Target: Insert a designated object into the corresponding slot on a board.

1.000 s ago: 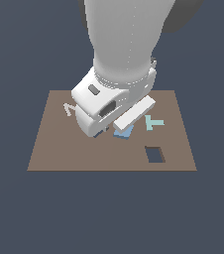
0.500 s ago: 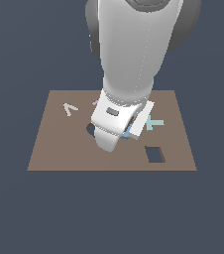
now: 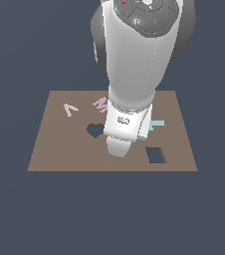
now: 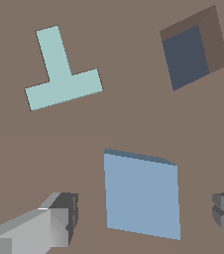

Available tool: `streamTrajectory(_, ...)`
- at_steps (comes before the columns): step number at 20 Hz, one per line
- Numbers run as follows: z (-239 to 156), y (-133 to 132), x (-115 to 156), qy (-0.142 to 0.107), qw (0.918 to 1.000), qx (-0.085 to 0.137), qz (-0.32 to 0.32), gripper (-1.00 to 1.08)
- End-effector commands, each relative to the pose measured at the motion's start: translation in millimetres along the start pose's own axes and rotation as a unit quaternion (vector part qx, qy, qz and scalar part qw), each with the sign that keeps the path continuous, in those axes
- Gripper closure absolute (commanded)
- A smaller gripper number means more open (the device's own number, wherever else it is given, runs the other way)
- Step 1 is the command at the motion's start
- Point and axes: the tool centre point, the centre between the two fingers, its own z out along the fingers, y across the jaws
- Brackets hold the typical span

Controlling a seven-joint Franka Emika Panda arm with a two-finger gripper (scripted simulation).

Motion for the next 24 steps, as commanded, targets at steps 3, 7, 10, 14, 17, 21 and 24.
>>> streamTrajectory(3, 3.9, -0.4, 1.4, 0.000, 0.9998, 0.000, -0.022, -0.92)
streamTrajectory(7, 4.3, -0.5, 1.4, -0.001, 0.9997, 0.000, -0.023, -0.92)
streamTrajectory(10, 8.0, -0.6, 1.4, -0.001, 0.9997, 0.000, -0.023, -0.92)
streamTrajectory(14, 21.0, -0.8, 1.4, -0.001, 0.9997, 0.000, -0.025, -0.92)
streamTrajectory(17, 24.7, -0.9, 1.4, -0.001, 0.9997, 0.000, -0.026, -0.92)
streamTrajectory(21, 24.7, -0.9, 1.4, -0.001, 0.9997, 0.000, -0.026, 1.08)
streamTrajectory(24, 24.7, -0.9, 1.4, -0.001, 0.9997, 0.000, -0.026, 1.08)
